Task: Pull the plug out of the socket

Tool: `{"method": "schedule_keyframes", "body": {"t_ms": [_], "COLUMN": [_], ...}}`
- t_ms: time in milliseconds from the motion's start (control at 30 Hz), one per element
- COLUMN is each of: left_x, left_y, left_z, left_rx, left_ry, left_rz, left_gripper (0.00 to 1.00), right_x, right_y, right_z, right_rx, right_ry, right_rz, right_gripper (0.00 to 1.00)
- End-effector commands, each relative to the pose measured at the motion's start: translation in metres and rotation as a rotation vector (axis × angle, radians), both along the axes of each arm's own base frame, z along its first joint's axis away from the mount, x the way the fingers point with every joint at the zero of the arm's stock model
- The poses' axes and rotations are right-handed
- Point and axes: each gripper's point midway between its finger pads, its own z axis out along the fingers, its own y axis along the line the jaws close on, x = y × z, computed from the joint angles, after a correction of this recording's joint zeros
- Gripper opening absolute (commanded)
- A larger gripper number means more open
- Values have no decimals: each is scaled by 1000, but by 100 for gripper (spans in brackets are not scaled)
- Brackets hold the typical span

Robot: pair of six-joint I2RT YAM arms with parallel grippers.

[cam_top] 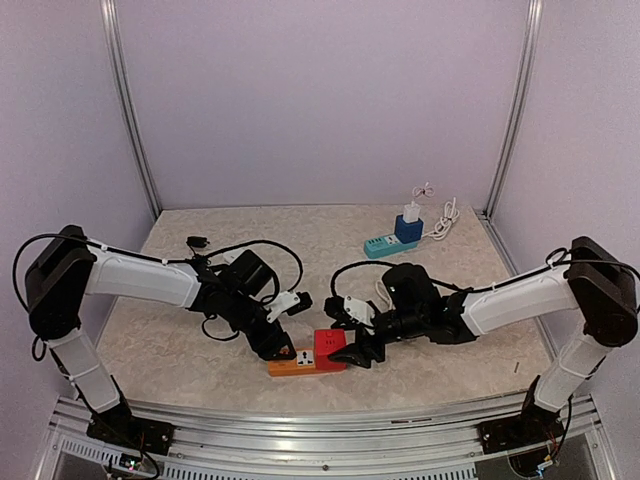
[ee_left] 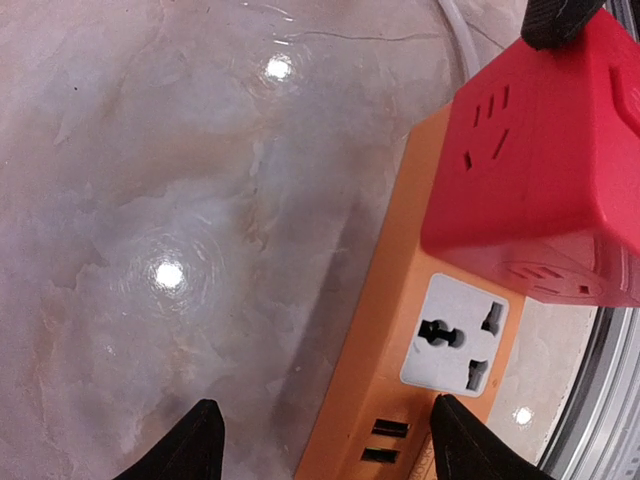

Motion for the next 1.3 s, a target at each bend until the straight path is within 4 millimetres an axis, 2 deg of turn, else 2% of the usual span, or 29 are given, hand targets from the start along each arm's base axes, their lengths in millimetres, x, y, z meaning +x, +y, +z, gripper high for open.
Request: {"method": "schedule_keyframes", "body": {"t_ms": [0, 467, 767, 1067, 1267], "left_x": [-3, -6, -16, -16, -16], "left_y": [-1, 6, 0, 3, 9], "left_z": [-9, -28, -30, -39, -48], "left_rx": [15, 107, 101, 140, 193], "left_ry": [37, 54, 86, 107, 118], "left_rz": [-9, -30, -75, -80, -79], "left_gripper": [69, 68, 67, 67, 65], "right_x": [-14, -14, -12, -13, -14], "right_y": [2, 2, 5, 7, 10], "right_z": [-23, -33, -11, -12, 14], "right_rx": [-95, -134, -95, -109, -35], "right_ry": [16, 22, -12, -8, -29], "right_rz": [43, 53, 46, 59, 60], "right_gripper": [71, 69, 61, 51, 49]}}
